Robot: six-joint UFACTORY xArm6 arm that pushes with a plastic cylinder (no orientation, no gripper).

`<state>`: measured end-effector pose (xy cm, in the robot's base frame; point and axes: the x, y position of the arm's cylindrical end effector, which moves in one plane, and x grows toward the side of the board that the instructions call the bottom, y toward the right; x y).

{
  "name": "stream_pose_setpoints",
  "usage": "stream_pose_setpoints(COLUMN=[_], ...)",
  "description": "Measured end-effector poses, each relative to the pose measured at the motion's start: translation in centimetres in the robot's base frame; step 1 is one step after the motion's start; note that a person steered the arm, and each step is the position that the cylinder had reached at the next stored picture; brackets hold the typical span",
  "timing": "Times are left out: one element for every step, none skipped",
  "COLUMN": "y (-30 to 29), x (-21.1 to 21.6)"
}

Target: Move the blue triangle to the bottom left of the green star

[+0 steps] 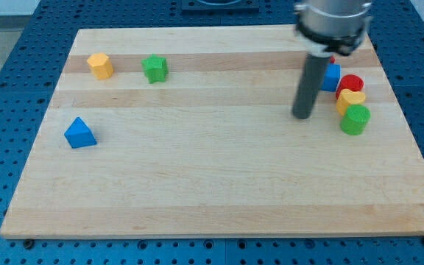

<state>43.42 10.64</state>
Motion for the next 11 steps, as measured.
stream_pose_setpoints(y=[-7.8, -17.1, -28.4, -39.0, -41.0, -39.1, -33.3, -26.1, -27.5, -35.5, -38.4], x=[-0.6, -4.9, -5.1, -2.4, -0.1, 3.2, 5.8, 6.5, 6.5, 6.5, 4.2])
